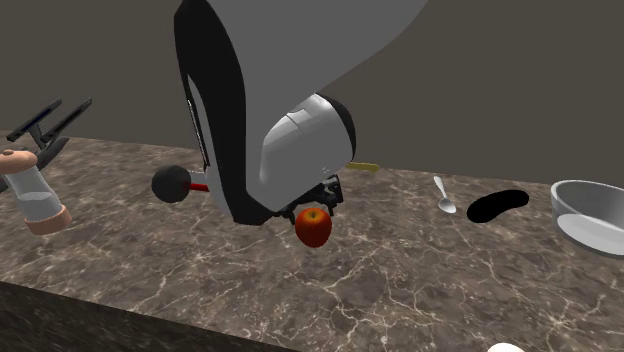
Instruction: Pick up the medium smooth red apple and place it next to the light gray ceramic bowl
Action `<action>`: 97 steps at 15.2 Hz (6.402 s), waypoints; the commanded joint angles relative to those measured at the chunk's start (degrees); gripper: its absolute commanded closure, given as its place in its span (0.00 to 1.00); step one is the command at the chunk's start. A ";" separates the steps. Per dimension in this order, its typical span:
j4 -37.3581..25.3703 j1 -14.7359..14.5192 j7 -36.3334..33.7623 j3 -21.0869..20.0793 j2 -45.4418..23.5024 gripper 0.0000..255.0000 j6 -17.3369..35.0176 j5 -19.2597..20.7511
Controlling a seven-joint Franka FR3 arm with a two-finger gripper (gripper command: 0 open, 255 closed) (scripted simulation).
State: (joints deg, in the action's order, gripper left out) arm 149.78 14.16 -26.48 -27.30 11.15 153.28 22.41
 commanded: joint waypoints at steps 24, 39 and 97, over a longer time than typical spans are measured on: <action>-4.22 -5.13 10.12 4.24 8.84 1.00 -11.83 -10.54; -10.25 -6.67 16.46 7.88 14.27 1.00 -22.55 -14.22; -11.46 1.71 77.56 50.90 -10.48 1.00 5.35 -29.07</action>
State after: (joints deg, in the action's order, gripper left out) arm 138.19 15.93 50.50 23.57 1.26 157.96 -5.95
